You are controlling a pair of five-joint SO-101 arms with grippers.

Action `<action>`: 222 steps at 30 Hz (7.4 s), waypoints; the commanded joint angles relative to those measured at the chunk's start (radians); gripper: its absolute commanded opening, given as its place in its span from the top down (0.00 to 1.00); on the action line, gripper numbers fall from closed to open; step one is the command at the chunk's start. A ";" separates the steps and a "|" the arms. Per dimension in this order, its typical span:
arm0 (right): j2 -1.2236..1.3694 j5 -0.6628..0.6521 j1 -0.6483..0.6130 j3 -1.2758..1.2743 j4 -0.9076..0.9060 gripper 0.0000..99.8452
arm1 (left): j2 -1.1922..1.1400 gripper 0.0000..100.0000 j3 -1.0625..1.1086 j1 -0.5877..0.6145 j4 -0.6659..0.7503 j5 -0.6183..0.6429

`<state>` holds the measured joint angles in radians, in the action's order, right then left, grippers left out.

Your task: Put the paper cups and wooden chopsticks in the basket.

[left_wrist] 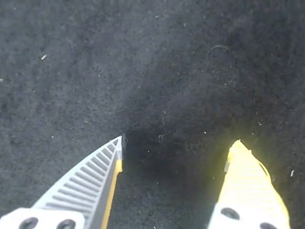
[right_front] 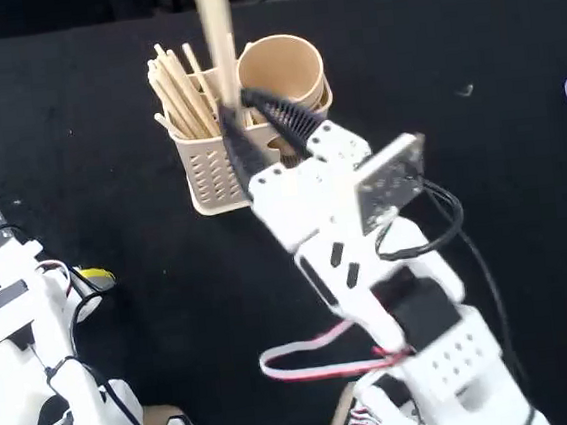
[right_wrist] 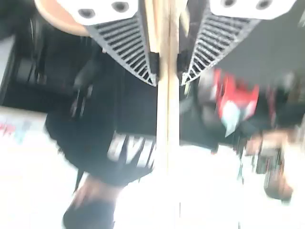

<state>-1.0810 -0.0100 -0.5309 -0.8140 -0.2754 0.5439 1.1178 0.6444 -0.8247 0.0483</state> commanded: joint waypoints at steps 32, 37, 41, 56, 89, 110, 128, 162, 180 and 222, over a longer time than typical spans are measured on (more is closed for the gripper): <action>0.720 0.040 0.064 0.199 0.273 0.81 | 0.012 0.66 0.007 0.010 0.012 0.002; 0.515 0.035 0.014 0.206 0.129 0.82 | 0.012 0.66 0.007 0.010 0.012 0.002; 0.246 0.034 0.031 0.205 -0.029 0.87 | 0.012 0.66 0.007 0.010 0.012 0.002; -0.837 0.034 0.459 -0.438 -0.726 0.99 | 0.014 0.95 -0.099 0.015 -0.107 0.000; -0.812 0.034 0.417 -0.871 -1.030 0.99 | 1.235 0.97 0.214 -0.150 -0.605 -0.178; -0.812 0.034 0.417 -0.871 -1.030 0.99 | 1.275 0.97 0.582 -0.154 -0.443 -0.178; -0.812 0.034 0.417 -0.871 -1.030 0.99 | 1.275 0.97 0.582 -0.153 -0.443 -0.178; -0.812 0.034 0.417 -0.871 -1.030 0.99 | 1.275 0.97 0.582 -0.151 -0.443 -0.178; -0.812 0.034 0.417 -0.871 -1.030 0.99 | 1.275 0.97 0.582 -0.151 -0.443 -0.178; -0.812 0.034 0.417 -0.871 -1.030 0.99 | 1.275 0.97 0.582 -0.151 -0.443 -0.178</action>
<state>-1.8006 0.0222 -0.1043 -1.6855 -1.2973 1.8159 1.6763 0.4956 -1.2651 -0.1250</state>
